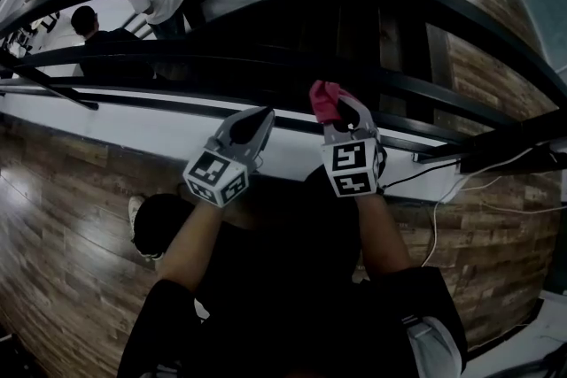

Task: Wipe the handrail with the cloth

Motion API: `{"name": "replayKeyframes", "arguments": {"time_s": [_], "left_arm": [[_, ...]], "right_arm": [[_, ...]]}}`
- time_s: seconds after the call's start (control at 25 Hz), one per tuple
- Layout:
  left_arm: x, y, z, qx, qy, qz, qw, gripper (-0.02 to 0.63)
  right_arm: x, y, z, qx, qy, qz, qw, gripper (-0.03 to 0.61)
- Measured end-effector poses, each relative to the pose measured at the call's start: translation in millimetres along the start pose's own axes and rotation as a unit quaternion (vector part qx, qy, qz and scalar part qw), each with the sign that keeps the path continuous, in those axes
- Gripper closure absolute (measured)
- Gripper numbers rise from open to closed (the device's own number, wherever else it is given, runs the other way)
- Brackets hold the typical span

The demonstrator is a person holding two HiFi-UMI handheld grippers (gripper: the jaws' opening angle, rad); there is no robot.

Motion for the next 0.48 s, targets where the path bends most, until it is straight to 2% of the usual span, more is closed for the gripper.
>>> {"name": "replayKeyframes", "arguments": {"time_s": [0.48], "left_arm": [[-29.9, -38.4, 12.6, 0.025, -0.002, 0.017, 0.9995, 0.615]], "right_arm": [[-45.9, 28.5, 26.9, 0.008, -0.033, 0.024, 0.999, 0.534]]}}
Point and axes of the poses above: the fingertips, and each gripper's own axes: y forward along the fingers, x to its right, z out of its top, the point moved 9 cm from there along -y, backward along the fingers, and after that the axes turned 4 degrees about x, right-handed, at the moved point
